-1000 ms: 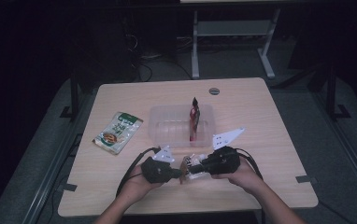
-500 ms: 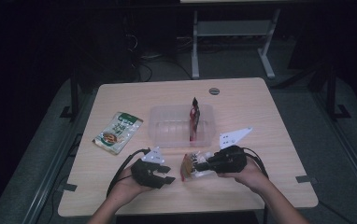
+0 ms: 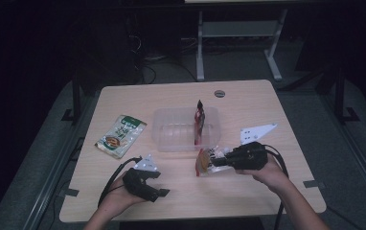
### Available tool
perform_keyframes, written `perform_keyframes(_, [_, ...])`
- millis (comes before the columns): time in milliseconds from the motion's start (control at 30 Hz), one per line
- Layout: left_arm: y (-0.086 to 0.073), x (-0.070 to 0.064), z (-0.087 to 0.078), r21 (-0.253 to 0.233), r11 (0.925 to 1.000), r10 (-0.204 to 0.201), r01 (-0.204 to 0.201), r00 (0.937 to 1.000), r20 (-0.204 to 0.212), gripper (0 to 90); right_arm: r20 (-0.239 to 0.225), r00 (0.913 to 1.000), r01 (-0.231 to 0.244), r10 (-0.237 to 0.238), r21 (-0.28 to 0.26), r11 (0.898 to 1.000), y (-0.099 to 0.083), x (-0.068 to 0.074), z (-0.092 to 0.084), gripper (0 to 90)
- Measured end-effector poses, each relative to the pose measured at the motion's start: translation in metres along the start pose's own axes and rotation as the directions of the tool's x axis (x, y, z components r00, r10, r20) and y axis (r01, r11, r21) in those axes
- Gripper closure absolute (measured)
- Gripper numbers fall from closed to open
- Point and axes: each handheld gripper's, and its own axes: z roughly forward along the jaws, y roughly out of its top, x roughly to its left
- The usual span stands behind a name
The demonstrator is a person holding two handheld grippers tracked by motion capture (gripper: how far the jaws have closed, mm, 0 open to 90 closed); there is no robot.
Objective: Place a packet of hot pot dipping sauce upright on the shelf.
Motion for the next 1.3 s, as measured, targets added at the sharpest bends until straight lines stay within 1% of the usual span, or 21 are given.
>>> perform_keyframes(67, [0.000,0.000,0.001,0.001,1.0000,0.002,-0.002,1.0000,-0.003,25.0,0.004,1.0000,0.002,-0.002,-0.002,1.000,0.001,-0.001,-0.002,89.6])
perform_keyframes(133, [-0.001,0.002,0.000,0.016,0.9998,0.010,-0.009,0.9999,-0.007,24.8,0.018,0.9998,0.004,-0.004,-0.004,1.000,0.004,-0.004,-0.006,89.6])
perform_keyframes(200, [-0.001,0.003,0.000,0.014,0.9999,0.004,-0.003,0.9999,-0.013,23.7,0.036,0.9993,0.005,-0.005,-0.008,1.000,0.009,-0.008,-0.012,89.6])
perform_keyframes(233, [-0.001,0.003,0.000,0.014,0.9999,0.004,-0.003,0.9999,-0.013,23.4,0.036,0.9993,0.005,-0.005,-0.008,1.000,0.009,-0.008,-0.012,89.6])
perform_keyframes(267, [-0.001,0.004,0.000,0.015,0.9999,0.001,0.000,0.9999,-0.015,23.2,0.048,0.9988,0.006,-0.005,-0.010,1.000,0.013,-0.011,-0.017,89.6])
perform_keyframes(333, [-0.002,0.004,0.000,0.008,1.0000,-0.004,0.004,0.9999,-0.016,23.1,0.056,0.9984,0.008,-0.007,-0.012,1.000,0.014,-0.013,-0.019,89.6])
perform_keyframes(467, [-0.002,0.004,0.000,0.012,0.9999,0.001,-0.001,0.9999,-0.016,23.1,0.090,0.9960,0.005,-0.003,-0.021,1.000,0.023,-0.023,-0.029,89.6])
perform_keyframes(500, [-0.002,0.004,0.000,0.015,0.9999,0.001,-0.001,0.9999,-0.017,23.1,0.090,0.9960,0.005,-0.003,-0.021,1.000,0.023,-0.023,-0.029,89.6])
perform_keyframes(567, [-0.002,0.004,0.001,0.010,0.9999,-0.007,0.008,0.9998,-0.017,22.8,0.094,0.9956,0.002,0.000,-0.028,1.000,0.026,-0.028,-0.031,89.6])
perform_keyframes(600, [-0.002,0.004,0.001,0.011,0.9999,-0.007,0.008,0.9998,-0.017,22.8,0.099,0.9951,0.001,0.002,-0.028,1.000,0.027,-0.030,-0.032,89.6])
perform_keyframes(633, [-0.002,0.005,0.000,0.021,0.9998,0.003,-0.002,0.9998,-0.018,22.8,0.106,0.9944,0.001,0.001,-0.025,1.000,0.029,-0.033,-0.033,89.6])
perform_keyframes(667, [-0.002,0.005,0.000,0.022,0.9997,0.004,-0.003,0.9998,-0.018,22.8,0.117,0.9931,0.001,0.002,-0.025,1.000,0.032,-0.038,-0.034,89.6])
perform_keyframes(733, [-0.003,0.005,0.001,0.017,0.9998,-0.003,0.003,0.9998,-0.019,22.8,0.129,0.9916,0.000,0.003,-0.023,1.000,0.035,-0.043,-0.035,89.6])
perform_keyframes(767, [-0.003,0.005,0.001,0.017,0.9998,-0.003,0.003,0.9998,-0.019,22.8,0.129,0.9916,0.000,0.003,-0.023,1.000,0.035,-0.043,-0.035,89.6])
perform_keyframes(800, [-0.003,0.004,0.000,0.017,0.9999,-0.005,0.005,0.9998,-0.019,22.8,0.140,0.9901,-0.005,0.008,-0.021,1.000,0.037,-0.048,-0.037,89.6])
perform_keyframes(900, [-0.003,0.006,-0.001,0.023,0.9997,-0.002,0.003,0.9998,-0.020,22.7,0.153,0.9881,-0.007,0.010,-0.017,1.000,0.041,-0.054,-0.038,89.6])
perform_keyframes(967, [-0.003,0.006,-0.001,0.021,0.9998,-0.004,0.004,0.9998,-0.020,22.7,0.158,0.9874,-0.007,0.010,-0.017,1.000,0.042,-0.056,-0.038,89.6])
perform_keyframes(1000, [-0.003,0.006,-0.001,0.021,0.9998,-0.004,0.004,0.9998,-0.020,22.7,0.167,0.9859,-0.011,0.013,-0.011,1.000,0.044,-0.060,-0.039,89.6])
perform_keyframes(1067, [-0.004,0.005,-0.001,0.016,0.9998,-0.010,0.010,0.9997,-0.021,22.7,0.169,0.9855,-0.012,0.013,-0.008,1.000,0.044,-0.061,-0.039,89.6])
perform_keyframes(1167, [-0.004,0.006,-0.001,0.016,0.9998,-0.011,0.011,0.9997,-0.021,22.5,0.187,0.9822,-0.015,0.012,0.011,1.000,0.045,-0.065,-0.040,89.6])
perform_keyframes(1300, [-0.004,0.006,-0.001,0.021,0.9998,-0.006,0.006,0.9998,-0.019,22.5,0.193,0.9812,-0.012,0.008,0.020,1.000,0.045,-0.068,-0.040,89.6])
